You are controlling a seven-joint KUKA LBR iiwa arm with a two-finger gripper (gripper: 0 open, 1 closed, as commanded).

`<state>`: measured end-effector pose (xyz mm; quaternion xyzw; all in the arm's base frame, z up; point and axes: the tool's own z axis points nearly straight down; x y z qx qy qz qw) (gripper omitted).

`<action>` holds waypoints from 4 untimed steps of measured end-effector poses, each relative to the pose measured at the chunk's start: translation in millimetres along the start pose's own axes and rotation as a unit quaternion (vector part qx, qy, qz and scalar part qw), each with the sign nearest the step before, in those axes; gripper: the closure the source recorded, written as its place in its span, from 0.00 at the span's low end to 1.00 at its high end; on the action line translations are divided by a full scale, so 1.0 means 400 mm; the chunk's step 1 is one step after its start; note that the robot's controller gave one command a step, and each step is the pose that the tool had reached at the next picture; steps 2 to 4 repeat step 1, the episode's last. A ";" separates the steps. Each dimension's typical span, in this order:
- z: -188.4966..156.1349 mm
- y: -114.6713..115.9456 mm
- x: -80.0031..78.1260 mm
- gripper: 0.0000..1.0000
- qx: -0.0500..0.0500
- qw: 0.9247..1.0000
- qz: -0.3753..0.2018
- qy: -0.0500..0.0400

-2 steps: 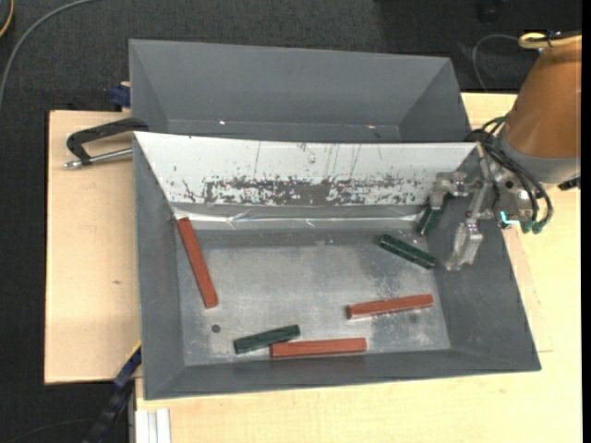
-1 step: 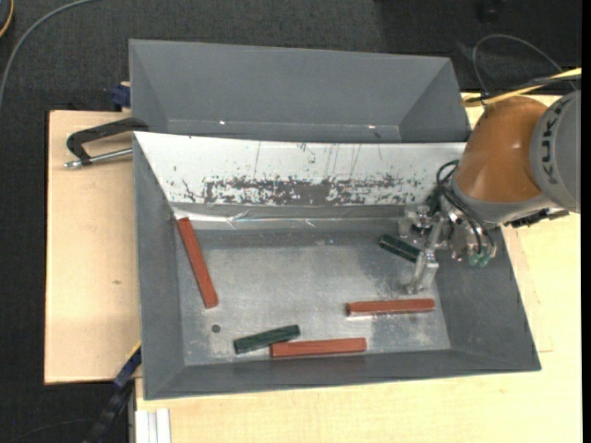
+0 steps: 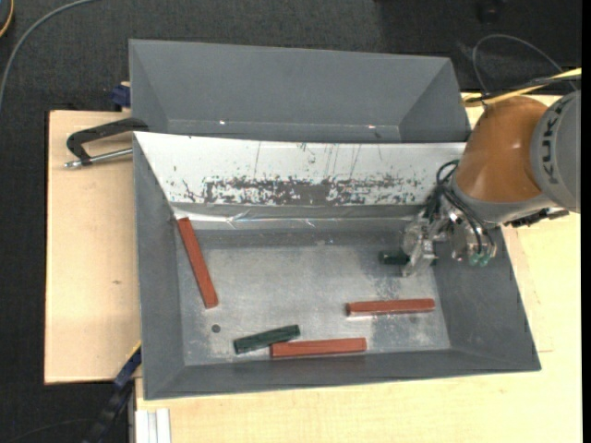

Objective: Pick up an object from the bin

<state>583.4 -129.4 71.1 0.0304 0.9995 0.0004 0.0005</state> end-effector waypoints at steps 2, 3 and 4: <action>-0.433 0.012 0.051 1.00 0.001 1.000 -0.027 -0.005; -0.433 0.012 0.051 1.00 0.001 1.000 -0.027 -0.005; -0.433 0.012 0.051 1.00 0.001 1.000 -0.027 -0.005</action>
Offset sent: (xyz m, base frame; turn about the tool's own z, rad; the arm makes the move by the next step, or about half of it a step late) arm -0.0229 0.0053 0.1693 -0.0537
